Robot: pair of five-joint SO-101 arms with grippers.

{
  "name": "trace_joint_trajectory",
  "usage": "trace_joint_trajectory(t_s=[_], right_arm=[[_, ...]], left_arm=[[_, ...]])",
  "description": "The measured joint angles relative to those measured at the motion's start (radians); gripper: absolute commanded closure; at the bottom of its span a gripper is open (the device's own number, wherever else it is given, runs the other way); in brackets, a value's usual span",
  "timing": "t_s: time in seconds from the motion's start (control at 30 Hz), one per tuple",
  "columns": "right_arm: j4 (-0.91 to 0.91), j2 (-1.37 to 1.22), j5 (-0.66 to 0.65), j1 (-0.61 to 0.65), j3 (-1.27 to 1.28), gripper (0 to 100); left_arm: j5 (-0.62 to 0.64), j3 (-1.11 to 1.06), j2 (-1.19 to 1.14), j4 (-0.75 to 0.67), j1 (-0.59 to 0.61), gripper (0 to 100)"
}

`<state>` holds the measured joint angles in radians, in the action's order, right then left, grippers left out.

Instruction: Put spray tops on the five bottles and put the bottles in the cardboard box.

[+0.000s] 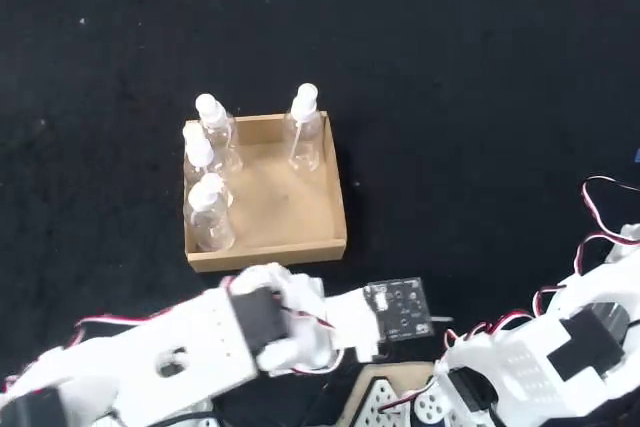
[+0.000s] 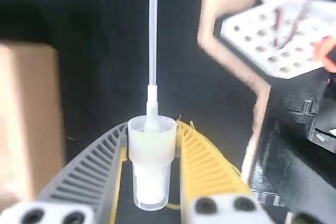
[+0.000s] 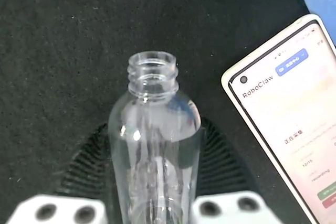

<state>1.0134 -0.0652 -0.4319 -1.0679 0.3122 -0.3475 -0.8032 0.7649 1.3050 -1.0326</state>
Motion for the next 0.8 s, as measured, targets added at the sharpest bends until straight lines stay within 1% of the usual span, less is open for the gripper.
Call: trace_joint_trajectory(t_s=[0.07, 0.17, 0.33, 0.4, 0.47, 0.57, 0.67, 0.8], right_arm=[[0.000, 0.000, 0.000, 0.000, 0.000, 98.7], [0.000, 0.000, 0.000, 0.000, 0.000, 98.7], [0.000, 0.000, 0.000, 0.000, 0.000, 98.7], [0.000, 0.000, 0.000, 0.000, 0.000, 98.7], [0.000, 0.000, 0.000, 0.000, 0.000, 98.8], [0.000, 0.000, 0.000, 0.000, 0.000, 98.8], [0.055, 0.003, 0.029, 0.023, -0.037, 98.8], [0.164, 0.094, 0.074, 0.104, -0.087, 98.8]], left_arm=[[-0.040, 0.026, 0.097, 0.015, 0.037, 97], [-0.057, 0.106, 0.235, 0.020, 0.120, 97], [-0.058, 0.342, 0.345, 0.029, 0.307, 97], [-0.055, 0.439, 0.354, 0.029, 0.405, 97], [-0.020, 0.522, 0.361, 0.026, 0.508, 97], [0.040, 0.600, 0.370, -0.021, 0.689, 97], [0.126, 0.626, 0.353, -0.071, 0.893, 97], [0.212, 0.631, 0.298, -0.101, 1.148, 97]])
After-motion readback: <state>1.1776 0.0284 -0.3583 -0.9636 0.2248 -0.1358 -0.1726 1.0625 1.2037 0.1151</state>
